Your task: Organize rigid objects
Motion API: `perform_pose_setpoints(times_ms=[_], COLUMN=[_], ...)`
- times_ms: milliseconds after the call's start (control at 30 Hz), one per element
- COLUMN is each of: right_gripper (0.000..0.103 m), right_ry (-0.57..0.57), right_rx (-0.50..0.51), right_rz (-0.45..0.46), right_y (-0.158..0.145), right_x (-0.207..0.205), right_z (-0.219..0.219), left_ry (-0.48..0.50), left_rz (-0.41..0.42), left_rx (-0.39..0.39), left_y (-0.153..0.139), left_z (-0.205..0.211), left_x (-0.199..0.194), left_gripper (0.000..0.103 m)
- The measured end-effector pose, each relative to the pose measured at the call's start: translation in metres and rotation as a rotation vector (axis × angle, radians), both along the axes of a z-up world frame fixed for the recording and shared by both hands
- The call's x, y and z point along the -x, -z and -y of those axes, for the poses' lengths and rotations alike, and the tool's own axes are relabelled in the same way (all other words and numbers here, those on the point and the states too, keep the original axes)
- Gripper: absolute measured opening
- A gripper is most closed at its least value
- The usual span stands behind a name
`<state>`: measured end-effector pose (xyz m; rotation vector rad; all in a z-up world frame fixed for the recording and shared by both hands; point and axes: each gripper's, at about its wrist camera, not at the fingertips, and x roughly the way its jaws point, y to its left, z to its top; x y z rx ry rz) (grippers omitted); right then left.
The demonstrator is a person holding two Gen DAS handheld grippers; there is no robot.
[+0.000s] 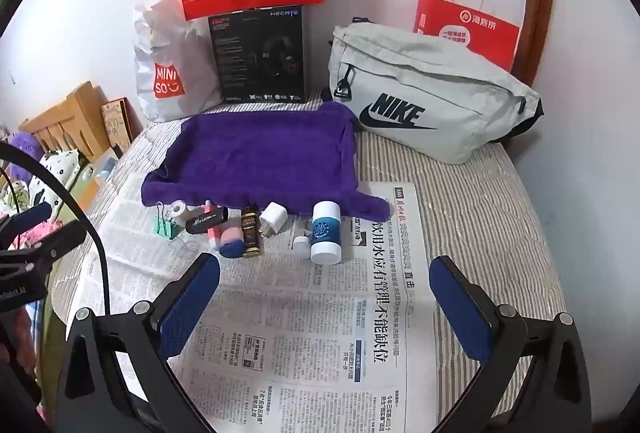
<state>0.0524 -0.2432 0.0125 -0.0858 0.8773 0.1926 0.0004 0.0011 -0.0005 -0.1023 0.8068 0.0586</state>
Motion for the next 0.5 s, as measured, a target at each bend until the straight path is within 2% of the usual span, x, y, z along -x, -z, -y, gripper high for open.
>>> perform_pose_setpoints(times_ms=[100, 200, 233, 267, 500], right_gripper=[0.103, 0.103, 0.103, 0.103, 0.103], right_ry=[0.003, 0.000, 0.000, 0.003, 0.014], right_rx=[-0.004, -0.054, -0.069, -0.061, -0.038], right_rz=[-0.009, 0.001, 0.004, 0.006, 0.014], right_y=[0.002, -0.006, -0.006, -0.006, -0.011], right_x=[0.000, 0.004, 0.007, 0.008, 0.014], right_z=[-0.003, 0.003, 0.007, 0.007, 0.006], left_ry=[-0.010, -0.030, 0.004, 0.023, 0.029], left_rz=[0.004, 0.015, 0.035, 0.048, 0.030], left_rx=[-0.006, 0.006, -0.068, -0.099, -0.049], left_y=[0.000, -0.001, -0.011, -0.017, -0.015], left_z=[-0.005, -0.020, 0.007, 0.026, 0.021], left_x=[0.001, 0.001, 0.009, 0.016, 0.015], left_gripper=[0.103, 0.103, 0.103, 0.103, 0.103])
